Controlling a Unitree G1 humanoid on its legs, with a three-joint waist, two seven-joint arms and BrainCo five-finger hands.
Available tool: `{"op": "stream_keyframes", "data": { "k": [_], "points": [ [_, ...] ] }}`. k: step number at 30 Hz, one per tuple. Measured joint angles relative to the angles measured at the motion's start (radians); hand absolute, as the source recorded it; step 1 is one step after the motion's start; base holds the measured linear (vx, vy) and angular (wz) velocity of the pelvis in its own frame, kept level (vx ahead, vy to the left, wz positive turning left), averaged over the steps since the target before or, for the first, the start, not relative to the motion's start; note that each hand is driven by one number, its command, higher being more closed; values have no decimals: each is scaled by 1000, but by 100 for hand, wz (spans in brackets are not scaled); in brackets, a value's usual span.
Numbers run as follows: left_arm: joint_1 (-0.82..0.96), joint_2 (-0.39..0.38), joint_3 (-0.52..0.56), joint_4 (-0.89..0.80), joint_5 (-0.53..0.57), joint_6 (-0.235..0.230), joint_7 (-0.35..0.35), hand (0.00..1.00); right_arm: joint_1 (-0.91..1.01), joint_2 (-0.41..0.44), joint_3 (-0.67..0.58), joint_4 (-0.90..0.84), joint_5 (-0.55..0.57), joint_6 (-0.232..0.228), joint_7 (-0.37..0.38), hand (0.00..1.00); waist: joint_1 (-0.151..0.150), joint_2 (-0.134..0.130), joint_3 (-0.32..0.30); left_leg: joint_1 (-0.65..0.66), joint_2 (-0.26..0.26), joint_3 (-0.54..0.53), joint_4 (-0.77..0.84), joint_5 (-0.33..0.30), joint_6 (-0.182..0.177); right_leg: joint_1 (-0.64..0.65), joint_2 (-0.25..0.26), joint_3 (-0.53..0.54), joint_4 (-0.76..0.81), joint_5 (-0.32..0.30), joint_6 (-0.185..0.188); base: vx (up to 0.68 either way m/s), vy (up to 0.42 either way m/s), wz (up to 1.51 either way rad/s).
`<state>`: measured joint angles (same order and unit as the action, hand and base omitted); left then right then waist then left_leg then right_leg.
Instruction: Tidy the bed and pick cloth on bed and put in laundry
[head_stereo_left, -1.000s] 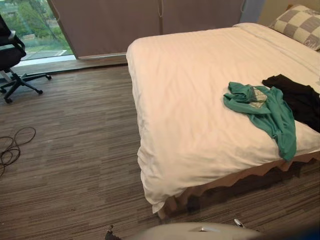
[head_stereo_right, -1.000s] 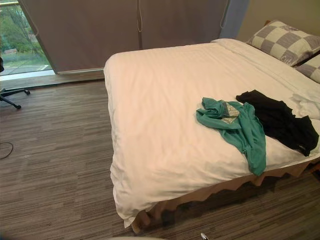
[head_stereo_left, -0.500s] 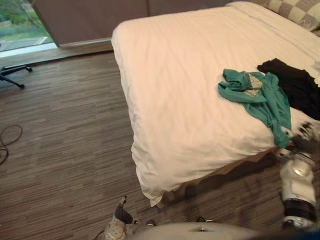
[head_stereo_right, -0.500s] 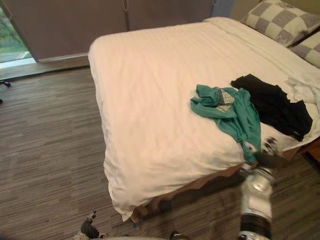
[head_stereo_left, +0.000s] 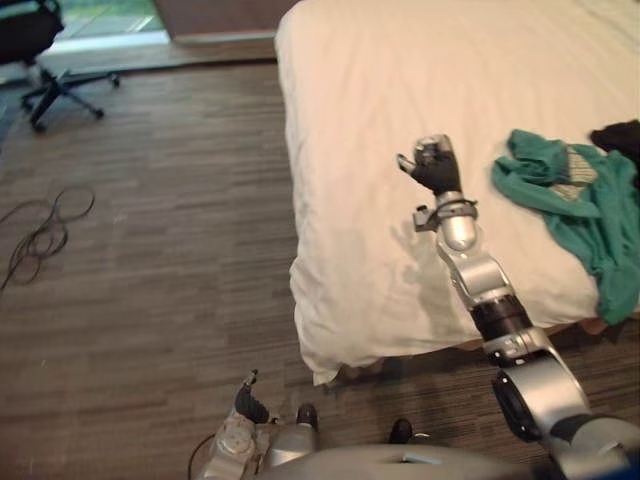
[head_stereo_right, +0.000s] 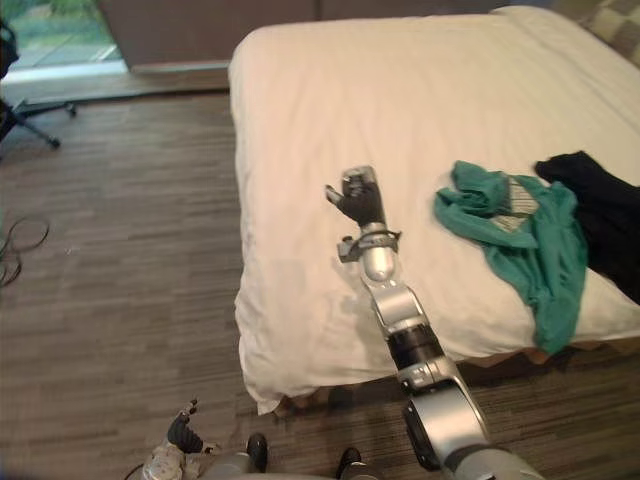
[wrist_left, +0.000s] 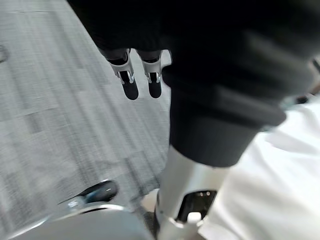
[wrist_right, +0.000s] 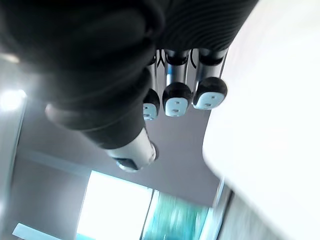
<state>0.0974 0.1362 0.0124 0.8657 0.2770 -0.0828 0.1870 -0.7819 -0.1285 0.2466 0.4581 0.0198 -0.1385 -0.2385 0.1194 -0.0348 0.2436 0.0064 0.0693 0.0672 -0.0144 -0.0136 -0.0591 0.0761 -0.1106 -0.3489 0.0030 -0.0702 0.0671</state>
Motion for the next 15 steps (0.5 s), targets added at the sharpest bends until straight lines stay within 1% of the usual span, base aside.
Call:
{"op": "stream_keyframes", "data": {
  "k": [1, 2, 3, 4, 6, 7, 9, 10, 11, 12, 13, 14, 15],
  "points": [
    [-17, 0, 1, 1, -27, 0, 13, 0, -55, 17, 0, 47, 23, 0, 0, 100, 18, 0, 27, -22, 0, -28, 4, 10, 0, -8, -3, -25, 7, 0, 0, -124, -15, 71],
    [-27, -1, 1, 1, -34, -1, 17, 0, -80, 24, 0, 67, 39, 0, 0, 100, 27, 1, 41, -35, -1, -40, 5, 16, 1, -18, -7, -38, 15, -1, -1, -135, -6, 63],
    [-43, -2, 10, -1, -52, -3, 21, 0, -131, 37, -2, 111, 59, 0, -1, 100, 43, 3, 66, -69, -2, -63, 12, 25, -1, -47, -12, -57, 35, -5, -5, -146, 5, 62],
    [-58, -6, 27, -14, -68, -3, 23, 0, -178, 48, -5, 145, 86, 0, -1, 100, 63, 9, 100, -105, -6, -87, 19, 38, -2, -75, -18, -82, 57, -12, -11, -164, 6, 60],
    [-74, -10, 39, -20, -91, -10, 35, 0, -230, 51, -15, 187, 117, 0, -3, 100, 74, 12, 147, -154, -12, -130, 19, 62, -4, -117, -28, -115, 93, -23, -14, -172, 7, 65],
    [-86, -10, 44, -19, -112, -11, 40, 0, -257, 50, -44, 213, 136, 0, -6, 100, 86, 13, 177, -187, -16, -151, 19, 77, -6, -149, -37, -136, 123, -39, -15, -156, 5, 62],
    [-94, -12, 50, -19, -138, -12, 40, 0, -288, 48, -97, 251, 167, 1, -14, 100, 99, 19, 210, -240, -20, -179, 18, 98, -9, -207, -47, -157, 171, -50, -21, -150, 15, 49],
    [-97, -17, 53, -18, -150, -12, 42, 0, -290, 43, -137, 262, 182, 0, -23, 100, 108, 20, 212, -287, -25, -191, 16, 113, -11, -265, -62, -165, 216, -69, -22, -131, 19, 43],
    [-100, -23, 61, -17, -152, -12, 42, 0, -293, 39, -153, 271, 195, 1, -28, 100, 113, 22, 213, -308, -28, -195, 16, 119, -11, -293, -71, -169, 241, -77, -24, -110, 21, 38],
    [-112, -37, 75, -17, -167, -13, 43, 0, -299, 25, -178, 284, 211, 1, -39, 100, 120, 32, 224, -344, -36, -207, 16, 132, -12, -341, -89, -179, 288, -93, -28, -84, 14, 29],
    [-118, -43, 80, -18, -181, -15, 45, 0, -302, 18, -190, 285, 217, 1, -44, 100, 120, 37, 230, -361, -41, -214, 15, 139, -12, -363, -102, -187, 313, -105, -26, -142, 15, 36],
    [-135, -56, 88, -19, -200, -27, 54, 0, -317, -11, -200, 284, 236, 0, -54, 100, 120, 45, 237, -423, -49, -221, 10, 154, -17, -449, -128, -190, 380, -128, -33, -121, -2, 26],
    [-141, -59, 93, -18, -214, -33, 55, 0, -321, -18, -204, 284, 242, 0, -56, 100, 120, 46, 237, -445, -51, -223, 6, 164, -17, -481, -134, -191, 398, -136, -38, -108, -9, 20]
  ]
}}
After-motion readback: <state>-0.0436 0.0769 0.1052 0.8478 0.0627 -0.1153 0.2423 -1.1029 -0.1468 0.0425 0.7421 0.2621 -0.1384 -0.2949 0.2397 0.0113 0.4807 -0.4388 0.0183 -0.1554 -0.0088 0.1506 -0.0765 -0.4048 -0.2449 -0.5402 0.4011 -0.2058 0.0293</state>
